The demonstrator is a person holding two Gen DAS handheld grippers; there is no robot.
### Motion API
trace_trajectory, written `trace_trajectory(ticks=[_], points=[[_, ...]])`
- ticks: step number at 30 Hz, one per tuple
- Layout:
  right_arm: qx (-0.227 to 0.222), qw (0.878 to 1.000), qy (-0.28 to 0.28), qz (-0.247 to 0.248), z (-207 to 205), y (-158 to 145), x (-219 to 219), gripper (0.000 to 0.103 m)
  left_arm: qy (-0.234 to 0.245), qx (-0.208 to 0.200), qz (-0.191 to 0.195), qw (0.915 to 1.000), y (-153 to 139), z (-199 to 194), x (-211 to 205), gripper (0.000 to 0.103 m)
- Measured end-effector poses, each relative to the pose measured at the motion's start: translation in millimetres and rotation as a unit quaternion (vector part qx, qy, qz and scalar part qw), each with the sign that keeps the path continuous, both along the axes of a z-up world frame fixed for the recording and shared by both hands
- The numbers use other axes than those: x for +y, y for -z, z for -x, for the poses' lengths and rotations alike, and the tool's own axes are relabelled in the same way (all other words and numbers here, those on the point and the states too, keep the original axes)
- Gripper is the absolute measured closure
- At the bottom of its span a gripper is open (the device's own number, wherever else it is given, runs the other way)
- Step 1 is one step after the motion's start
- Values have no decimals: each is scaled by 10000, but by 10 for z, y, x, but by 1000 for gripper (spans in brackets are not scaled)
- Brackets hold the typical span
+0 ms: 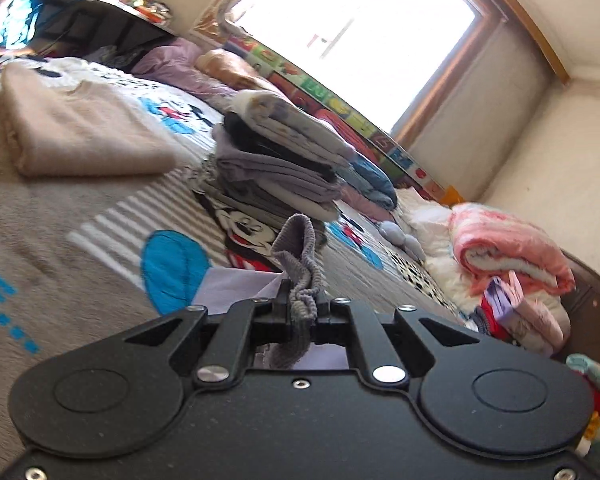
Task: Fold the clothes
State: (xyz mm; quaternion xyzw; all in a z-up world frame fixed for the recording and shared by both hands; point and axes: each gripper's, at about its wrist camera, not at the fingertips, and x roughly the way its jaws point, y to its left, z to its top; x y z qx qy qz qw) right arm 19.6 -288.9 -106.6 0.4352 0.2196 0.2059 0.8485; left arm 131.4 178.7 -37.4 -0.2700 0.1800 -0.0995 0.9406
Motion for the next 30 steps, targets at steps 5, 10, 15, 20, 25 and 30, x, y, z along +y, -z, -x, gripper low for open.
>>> trace_trajectory(ticks=[5,10,15,20,25,30], points=[[-177,9991,-342,194,-32,-72,111,26,721,-1,-1123,9911,-39,-87,-799,98],[-336,9972,-544,387,-12,-146,175,27,1385,219,-2380,9611,210,-138,-1398,98],[-333,9971,-598,326,-37,-200,192,26,2190,243,-2842,9331,348,-20,-1634,44],[-117,9966,-766,293,-201,-434,351,27,1583,42,-2094,9649,92,170,-1100,46],[379,9925,-1159,-43,-720,-674,785,27,868,273,-1561,9835,68,398,-636,46],[1063,9863,-1259,121,-1235,-640,1248,27,577,165,-1252,9903,24,558,-376,46]])
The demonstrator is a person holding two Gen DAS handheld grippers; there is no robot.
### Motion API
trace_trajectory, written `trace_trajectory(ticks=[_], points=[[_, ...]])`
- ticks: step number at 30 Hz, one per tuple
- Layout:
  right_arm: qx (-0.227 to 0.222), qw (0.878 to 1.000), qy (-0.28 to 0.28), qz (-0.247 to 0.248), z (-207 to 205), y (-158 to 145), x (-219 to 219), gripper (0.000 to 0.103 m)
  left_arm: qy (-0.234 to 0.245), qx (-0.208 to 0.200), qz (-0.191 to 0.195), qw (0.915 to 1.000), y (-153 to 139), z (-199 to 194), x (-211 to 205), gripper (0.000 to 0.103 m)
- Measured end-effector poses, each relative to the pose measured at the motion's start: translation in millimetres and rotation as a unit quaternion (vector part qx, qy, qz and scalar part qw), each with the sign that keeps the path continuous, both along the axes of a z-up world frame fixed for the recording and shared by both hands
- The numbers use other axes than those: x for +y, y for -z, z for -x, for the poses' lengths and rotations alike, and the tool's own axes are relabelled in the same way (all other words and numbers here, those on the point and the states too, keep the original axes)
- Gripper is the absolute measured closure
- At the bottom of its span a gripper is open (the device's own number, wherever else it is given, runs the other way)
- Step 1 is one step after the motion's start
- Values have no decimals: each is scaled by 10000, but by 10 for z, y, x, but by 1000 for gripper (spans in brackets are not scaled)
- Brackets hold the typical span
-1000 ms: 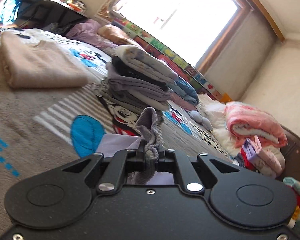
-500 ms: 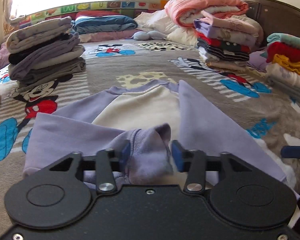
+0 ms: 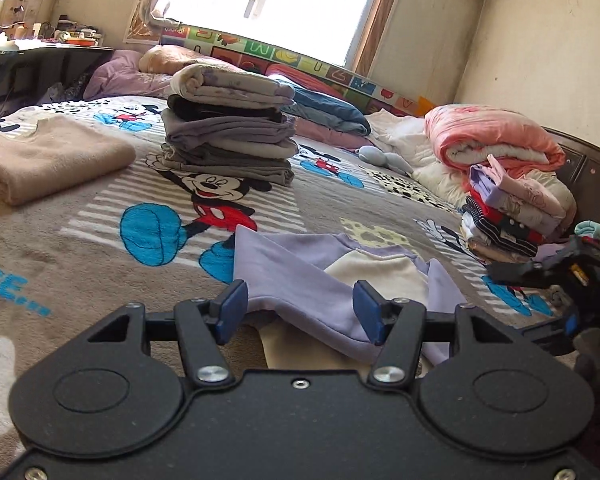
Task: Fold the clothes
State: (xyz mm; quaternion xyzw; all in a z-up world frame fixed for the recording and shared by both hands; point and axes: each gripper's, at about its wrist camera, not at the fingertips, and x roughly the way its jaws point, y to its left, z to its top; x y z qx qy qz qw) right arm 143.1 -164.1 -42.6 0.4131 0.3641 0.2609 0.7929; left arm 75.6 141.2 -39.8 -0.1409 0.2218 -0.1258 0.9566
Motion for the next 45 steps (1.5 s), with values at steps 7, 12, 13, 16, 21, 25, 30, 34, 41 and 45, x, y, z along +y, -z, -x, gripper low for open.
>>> trace_trajectory(ticks=[7,12,13,16,21,25,30,34,41,45], points=[[896,9948,154,451,-203,247,224,26,-72,-82,257,9996,-5,3,187,46],[1056,9929,249,487,-153,345,282,27,19,-171,379,9991,-37,-47,192,46],[1017,9934,269,467,-142,343,289,27,42,-191,398,9990,-45,-55,190,46],[874,9948,440,286,-116,360,275,26,85,-225,427,9988,-60,-76,181,46],[684,9948,747,132,-78,438,238,47,109,-216,452,9987,-51,-98,182,46],[531,9948,843,185,-56,490,245,84,51,-85,432,9990,25,-135,226,46],[-196,9968,764,144,-86,208,274,96,-165,170,541,9983,148,-194,342,46],[-578,9957,690,203,-202,-86,220,96,6,275,469,9985,179,-199,283,44],[-884,9920,809,391,-395,-466,-87,96,711,478,-345,9957,277,-174,-116,42],[-955,9902,925,423,-416,-574,-325,96,901,560,-760,9914,347,-160,-295,42]])
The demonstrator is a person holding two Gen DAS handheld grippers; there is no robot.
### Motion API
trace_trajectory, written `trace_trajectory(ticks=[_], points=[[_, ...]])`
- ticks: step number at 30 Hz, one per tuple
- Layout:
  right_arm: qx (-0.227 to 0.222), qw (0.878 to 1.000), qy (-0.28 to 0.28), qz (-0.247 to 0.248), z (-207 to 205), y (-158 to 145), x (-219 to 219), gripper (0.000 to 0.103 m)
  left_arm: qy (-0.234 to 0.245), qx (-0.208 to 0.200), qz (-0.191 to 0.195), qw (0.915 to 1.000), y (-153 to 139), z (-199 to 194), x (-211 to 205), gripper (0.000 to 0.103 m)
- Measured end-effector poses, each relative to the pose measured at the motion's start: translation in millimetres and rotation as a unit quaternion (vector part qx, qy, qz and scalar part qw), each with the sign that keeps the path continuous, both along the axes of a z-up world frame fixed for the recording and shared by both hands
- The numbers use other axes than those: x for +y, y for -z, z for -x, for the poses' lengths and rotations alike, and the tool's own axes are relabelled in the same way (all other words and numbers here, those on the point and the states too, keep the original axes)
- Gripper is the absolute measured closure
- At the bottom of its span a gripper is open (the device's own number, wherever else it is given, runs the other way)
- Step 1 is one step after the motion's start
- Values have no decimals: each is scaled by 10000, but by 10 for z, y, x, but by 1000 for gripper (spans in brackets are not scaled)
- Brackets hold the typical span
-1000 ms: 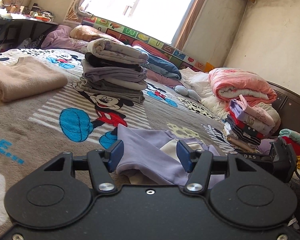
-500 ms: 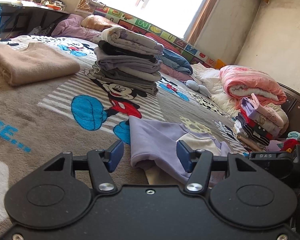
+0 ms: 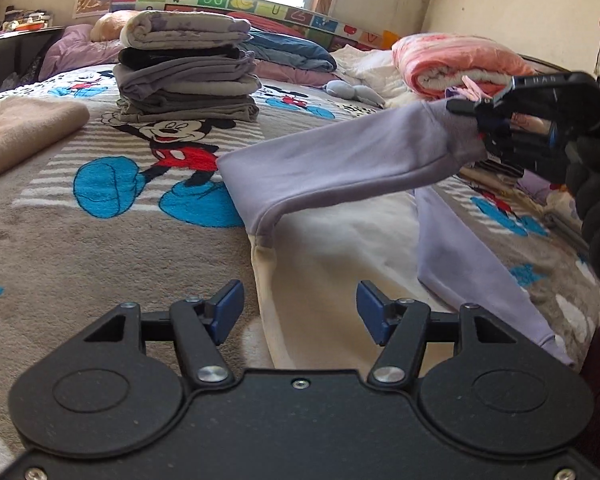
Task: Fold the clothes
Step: 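Lift the sleeve with the right gripper while the left gripper pinches the cream body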
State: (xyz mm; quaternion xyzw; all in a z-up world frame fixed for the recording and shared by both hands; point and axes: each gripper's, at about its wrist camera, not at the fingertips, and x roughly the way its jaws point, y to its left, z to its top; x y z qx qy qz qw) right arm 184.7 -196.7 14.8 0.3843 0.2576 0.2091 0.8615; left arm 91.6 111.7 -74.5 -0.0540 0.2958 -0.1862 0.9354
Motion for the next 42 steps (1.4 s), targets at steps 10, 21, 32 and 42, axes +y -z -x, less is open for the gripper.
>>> trace_trajectory(ticks=[10,21,32,42], points=[[229,9995,233,42,-72,40,-408,96,438,1,-857,9954,-11,119,-252,42],[252,9994,216,-45,-244,-66,-523,97,566,326,-1067,9921,97,228,-247,94],[161,9992,320,-153,-371,-262,-692,97,709,367,-571,9952,-70,159,-561,97],[263,9976,606,-187,-321,-182,-1037,97,772,481,-459,9948,-76,70,-806,97]])
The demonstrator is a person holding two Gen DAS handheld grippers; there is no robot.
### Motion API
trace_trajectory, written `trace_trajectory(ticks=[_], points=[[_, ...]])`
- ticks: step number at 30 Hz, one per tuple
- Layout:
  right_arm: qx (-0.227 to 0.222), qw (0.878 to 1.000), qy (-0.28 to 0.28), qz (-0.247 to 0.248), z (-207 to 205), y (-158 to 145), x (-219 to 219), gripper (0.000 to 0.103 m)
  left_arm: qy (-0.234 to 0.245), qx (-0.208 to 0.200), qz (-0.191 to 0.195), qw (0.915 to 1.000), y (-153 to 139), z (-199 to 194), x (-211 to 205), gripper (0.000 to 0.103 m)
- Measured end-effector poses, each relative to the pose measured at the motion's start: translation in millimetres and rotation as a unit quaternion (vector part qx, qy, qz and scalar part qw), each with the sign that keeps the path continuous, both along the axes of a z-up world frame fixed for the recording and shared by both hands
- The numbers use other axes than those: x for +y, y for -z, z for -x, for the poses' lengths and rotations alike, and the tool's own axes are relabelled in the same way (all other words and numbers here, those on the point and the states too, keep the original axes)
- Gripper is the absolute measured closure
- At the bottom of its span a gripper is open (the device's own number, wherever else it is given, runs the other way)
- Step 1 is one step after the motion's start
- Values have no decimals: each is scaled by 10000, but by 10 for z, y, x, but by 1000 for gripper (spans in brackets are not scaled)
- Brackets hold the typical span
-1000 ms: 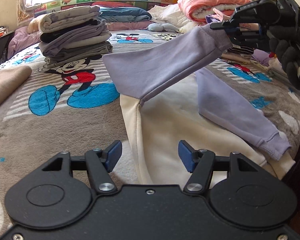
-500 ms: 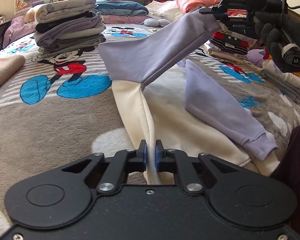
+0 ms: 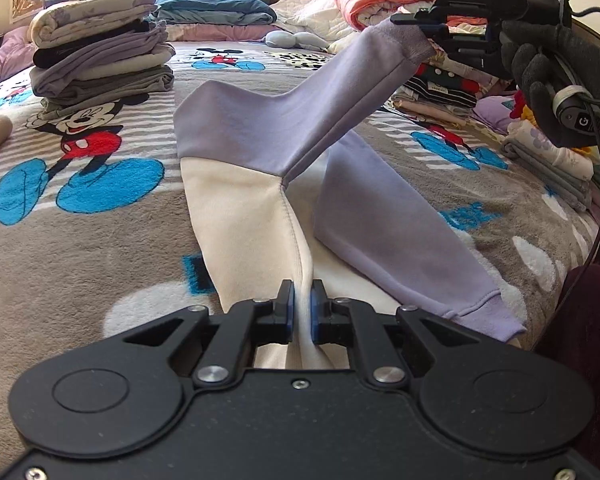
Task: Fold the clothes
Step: 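Lift the sleeve with the right gripper while the left gripper pinches the cream body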
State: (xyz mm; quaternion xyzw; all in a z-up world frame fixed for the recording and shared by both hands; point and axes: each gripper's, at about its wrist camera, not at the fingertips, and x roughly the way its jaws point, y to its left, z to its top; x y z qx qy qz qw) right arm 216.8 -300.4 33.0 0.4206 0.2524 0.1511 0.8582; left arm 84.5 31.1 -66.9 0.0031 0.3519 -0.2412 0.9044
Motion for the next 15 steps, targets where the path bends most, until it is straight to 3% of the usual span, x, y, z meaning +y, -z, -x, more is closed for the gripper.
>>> trace_trajectory(ticks=[5,7,11,15], points=[[75,10000,59,-25,50,89,-107,97,221,98,334,9991,4,-23,-60,93],[128,9999,93,-40,71,139,-144,97,425,173,710,9964,22,-26,-50,81],[206,9997,129,-50,74,226,-189,97,472,167,1311,9901,-58,-8,219,80],[239,9996,116,-37,58,271,-202,97,502,-120,1350,9895,-131,111,560,80]])
